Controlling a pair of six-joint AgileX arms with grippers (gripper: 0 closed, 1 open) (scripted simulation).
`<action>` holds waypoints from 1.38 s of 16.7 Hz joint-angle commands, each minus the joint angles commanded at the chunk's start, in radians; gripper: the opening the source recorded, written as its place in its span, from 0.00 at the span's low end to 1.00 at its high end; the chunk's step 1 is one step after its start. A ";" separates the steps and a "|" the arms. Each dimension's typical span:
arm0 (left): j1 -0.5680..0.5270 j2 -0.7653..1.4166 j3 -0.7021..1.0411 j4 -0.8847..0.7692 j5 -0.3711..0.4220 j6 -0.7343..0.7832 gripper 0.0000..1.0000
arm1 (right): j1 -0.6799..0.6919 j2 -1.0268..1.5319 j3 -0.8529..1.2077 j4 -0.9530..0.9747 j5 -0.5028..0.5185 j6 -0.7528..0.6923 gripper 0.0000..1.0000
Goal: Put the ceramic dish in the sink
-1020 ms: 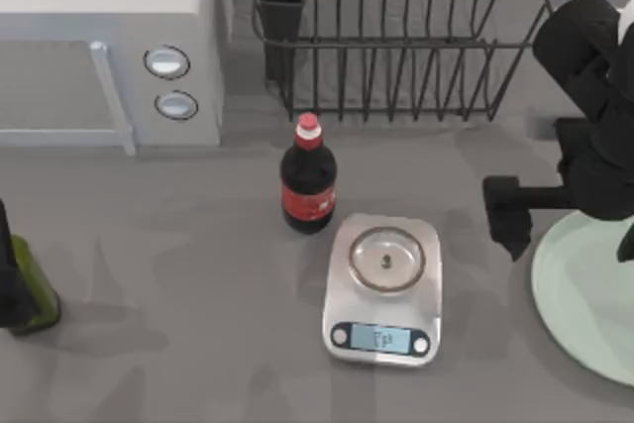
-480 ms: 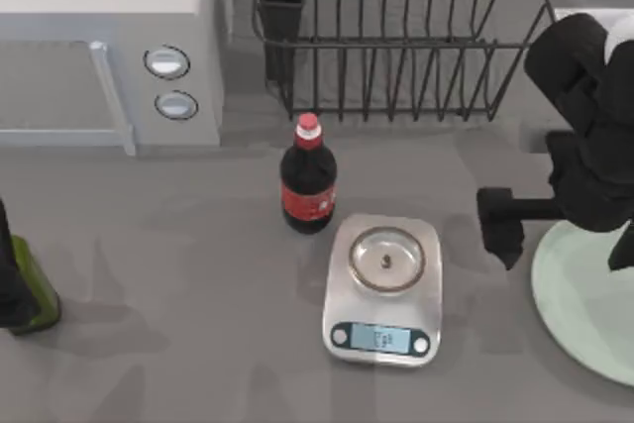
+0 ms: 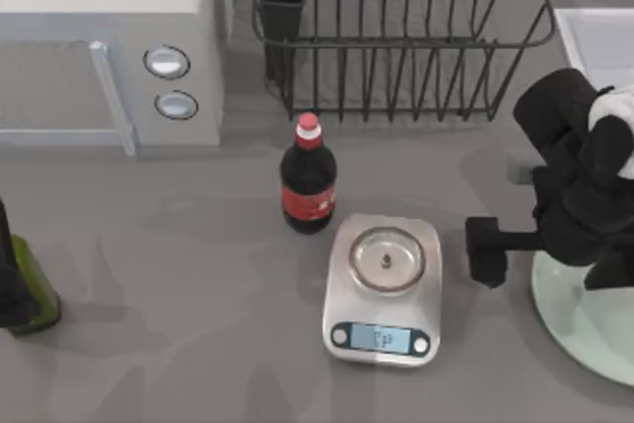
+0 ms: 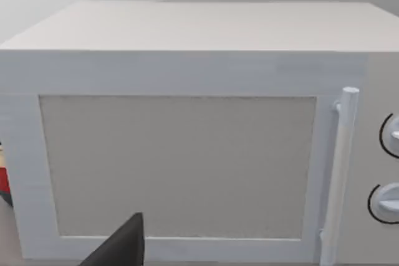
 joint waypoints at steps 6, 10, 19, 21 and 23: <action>0.000 0.000 0.000 0.000 0.000 0.000 1.00 | 0.002 0.004 -0.003 0.006 -0.001 0.000 0.85; 0.000 0.000 0.000 0.000 0.000 0.000 1.00 | 0.002 0.004 -0.003 0.006 -0.001 0.000 0.55; 0.000 0.000 0.000 0.000 0.000 0.000 1.00 | 0.002 0.004 -0.003 0.006 -0.001 0.000 0.00; 0.000 0.000 0.000 0.000 0.000 0.000 1.00 | 0.002 0.004 -0.003 0.006 -0.001 0.000 0.00; 0.000 0.000 0.000 0.000 0.000 0.000 1.00 | 0.002 0.004 -0.003 0.006 -0.001 0.000 0.00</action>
